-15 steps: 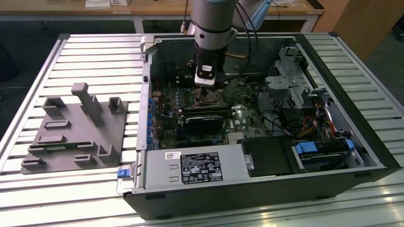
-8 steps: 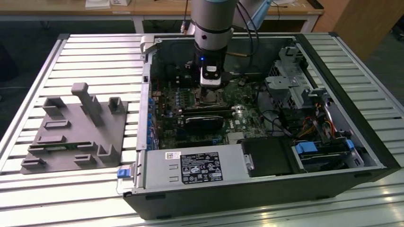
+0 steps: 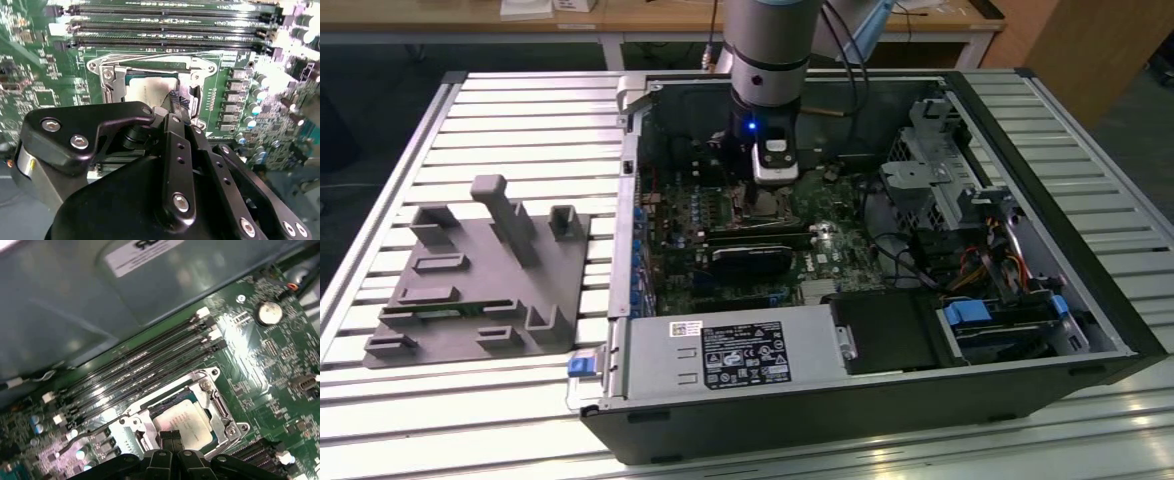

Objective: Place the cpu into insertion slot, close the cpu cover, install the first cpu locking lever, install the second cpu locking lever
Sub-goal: 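Close the cpu cover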

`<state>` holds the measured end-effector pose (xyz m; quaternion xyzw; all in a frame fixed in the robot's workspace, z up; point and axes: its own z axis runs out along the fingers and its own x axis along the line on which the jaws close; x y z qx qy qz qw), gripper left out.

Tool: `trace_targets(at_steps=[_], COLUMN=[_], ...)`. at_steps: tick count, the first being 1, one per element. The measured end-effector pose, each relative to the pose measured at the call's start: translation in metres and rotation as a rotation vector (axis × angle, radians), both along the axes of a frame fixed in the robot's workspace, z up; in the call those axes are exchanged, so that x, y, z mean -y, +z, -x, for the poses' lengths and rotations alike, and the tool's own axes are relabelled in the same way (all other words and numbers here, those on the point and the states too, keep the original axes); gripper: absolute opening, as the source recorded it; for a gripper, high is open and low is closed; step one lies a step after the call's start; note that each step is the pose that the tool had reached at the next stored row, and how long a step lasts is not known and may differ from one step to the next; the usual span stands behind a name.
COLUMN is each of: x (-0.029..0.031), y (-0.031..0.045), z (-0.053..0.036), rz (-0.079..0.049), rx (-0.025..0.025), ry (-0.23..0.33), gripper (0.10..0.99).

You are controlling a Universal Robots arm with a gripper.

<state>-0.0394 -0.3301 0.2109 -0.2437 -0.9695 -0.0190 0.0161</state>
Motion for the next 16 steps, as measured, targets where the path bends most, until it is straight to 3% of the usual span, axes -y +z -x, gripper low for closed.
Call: trace_targets(at_steps=[16], x=[0.0], y=[-0.0006], z=[0.0], rz=[0.0], rx=[0.0], ry=[0.254], gripper=[0.106])
